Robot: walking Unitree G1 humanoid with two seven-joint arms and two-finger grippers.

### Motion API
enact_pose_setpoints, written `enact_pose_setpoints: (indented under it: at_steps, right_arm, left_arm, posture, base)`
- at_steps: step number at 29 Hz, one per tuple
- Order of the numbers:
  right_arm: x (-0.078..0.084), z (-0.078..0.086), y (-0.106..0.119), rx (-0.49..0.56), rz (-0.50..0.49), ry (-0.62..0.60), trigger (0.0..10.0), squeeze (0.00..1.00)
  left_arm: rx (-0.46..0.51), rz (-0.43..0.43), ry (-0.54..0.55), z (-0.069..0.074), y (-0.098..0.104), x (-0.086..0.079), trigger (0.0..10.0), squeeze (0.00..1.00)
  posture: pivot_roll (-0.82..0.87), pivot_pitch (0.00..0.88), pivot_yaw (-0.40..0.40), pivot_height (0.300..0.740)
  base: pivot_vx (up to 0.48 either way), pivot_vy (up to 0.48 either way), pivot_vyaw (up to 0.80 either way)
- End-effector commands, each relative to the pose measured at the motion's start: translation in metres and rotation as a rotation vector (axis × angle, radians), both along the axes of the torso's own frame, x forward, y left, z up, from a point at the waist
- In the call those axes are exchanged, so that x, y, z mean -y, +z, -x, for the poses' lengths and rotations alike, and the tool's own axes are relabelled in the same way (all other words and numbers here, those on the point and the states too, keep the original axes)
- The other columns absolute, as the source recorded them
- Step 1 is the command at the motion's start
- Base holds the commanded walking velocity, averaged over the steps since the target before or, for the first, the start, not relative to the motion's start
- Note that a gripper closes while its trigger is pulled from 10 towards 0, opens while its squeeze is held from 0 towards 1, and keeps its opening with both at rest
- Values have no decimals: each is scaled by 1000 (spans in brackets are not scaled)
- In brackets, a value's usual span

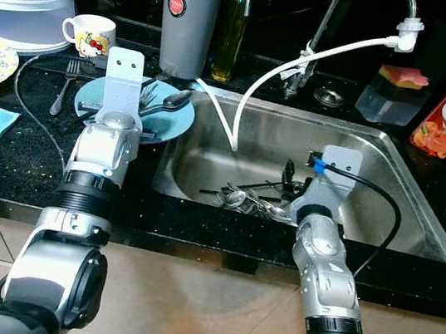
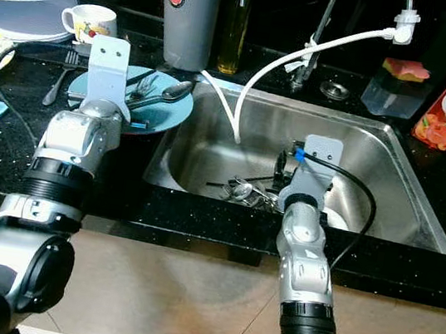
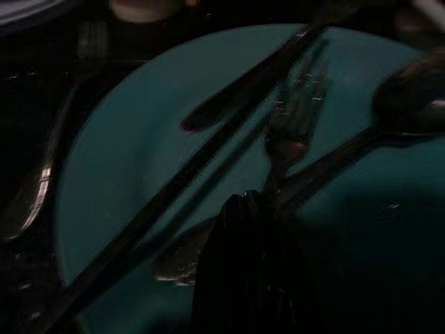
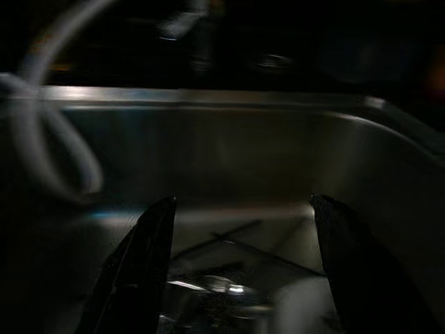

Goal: Kitchen organization

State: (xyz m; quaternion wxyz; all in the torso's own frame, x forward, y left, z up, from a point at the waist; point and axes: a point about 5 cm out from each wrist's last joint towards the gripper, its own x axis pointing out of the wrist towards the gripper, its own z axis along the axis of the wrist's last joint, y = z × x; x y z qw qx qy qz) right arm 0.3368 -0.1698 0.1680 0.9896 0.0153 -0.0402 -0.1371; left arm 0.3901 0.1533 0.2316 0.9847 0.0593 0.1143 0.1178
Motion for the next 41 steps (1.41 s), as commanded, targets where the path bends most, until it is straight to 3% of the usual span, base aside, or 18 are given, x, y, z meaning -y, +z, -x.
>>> enact_pose_setpoints:
  at_steps: [1, 2, 3, 5, 6, 9, 10, 12, 13, 17, 19, 22, 27, 31, 32, 38, 39, 41]
  right_arm:
    - [33, 6, 1, -16, -4, -211, 10000, 0]
    - [33, 6, 1, -16, -4, -211, 10000, 0]
    - [46, 10, 3, -11, -8, -297, 10000, 0]
    - [58, 14, 6, 1, -4, -371, 10000, 0]
    - [75, 21, 22, 61, 28, -458, 10000, 0]
    - [81, 24, 43, 141, 67, -460, 10000, 0]
    - [78, 20, 59, 192, 100, -404, 10000, 0]
    - [74, 18, 64, 205, 113, -361, 10000, 0]
    - [59, 9, 74, 225, 132, -231, 10000, 0]
    - [50, 5, 78, 229, 135, -166, 10000, 0]
    - [44, 2, 80, 221, 140, -133, 10000, 0]
    - [40, 1, 79, 211, 134, -121, 10000, 0]
    - [37, 0, 73, 186, 129, -101, 10000, 0]
    - [32, 0, 66, 160, 104, -77, 10000, 0]
    - [28, 0, 63, 152, 93, -61, 10000, 0]
    - [21, -1, 60, 144, 81, -39, 10000, 0]
    - [20, -2, 60, 142, 79, -34, 10000, 0]
    - [19, -2, 59, 140, 77, -30, 10000, 0]
  left_arm:
    - [54, -46, -44, 1, 5, 8, 8784, 0]
    - [54, -46, -44, 1, 5, 8, 8784, 0]
    - [82, -67, -47, 1, 10, 9, 10000, 0]
    - [102, -82, -53, 1, 13, 10, 10000, 0]
    - [127, -94, -64, 2, 16, 11, 10000, 0]
    - [148, -99, -78, 2, 19, 14, 10000, 0]
    - [175, -101, -95, 3, 22, 16, 10000, 0]
    - [187, -108, -103, 3, 24, 17, 10000, 0]
    - [225, -124, -145, 4, 30, 22, 10000, 0]
    - [245, -121, -182, 5, 33, 25, 10000, 0]
    - [268, -98, -260, 7, 36, 32, 10000, 0]
    - [325, -47, -497, 15, 46, 54, 10000, 0]
    - [332, -34, -625, 21, 43, 69, 10000, 0]
    - [267, -56, -766, 29, 22, 89, 10000, 0]
    - [173, -69, -823, 32, 2, 99, 10000, 0]
    - [77, -107, -878, 35, -17, 106, 10000, 0]
    - [60, -109, -881, 35, -20, 106, 10000, 129]
    - [50, -114, -878, 35, -22, 105, 10000, 129]
  posture:
    - [198, 11, -90, 740]
    - [198, 11, -90, 740]
    - [195, 12, -91, 740]
    - [192, 12, -90, 740]
    - [189, 12, -87, 740]
    - [185, 12, -86, 740]
    - [181, 11, -86, 740]
    - [181, 9, -88, 740]
    - [184, 8, -90, 740]
    - [187, 5, -91, 740]
    - [189, 3, -90, 740]
    - [189, 0, -89, 740]
    - [182, 0, -87, 740]
    - [177, 0, -82, 740]
    - [178, 0, -78, 740]
    - [181, 0, -75, 740]
    - [181, 0, -75, 740]
    - [181, 0, -76, 740]
  base:
    - [0, 0, 0]
    - [0, 0, 0]
    - [0, 0, 0]
    - [0, 0, 0]
    - [0, 0, 0]
    - [0, 0, 0]
    - [0, 0, 0]
    - [0, 0, 0]
    - [0, 0, 0]
    - [0, 0, 0]
    - [0, 0, 0]
    - [0, 0, 0]
    - [0, 0, 0]
    - [0, 0, 0]
    - [0, 0, 0]
    - [0, 0, 0]
    - [0, 0, 0]
    - [0, 0, 0]
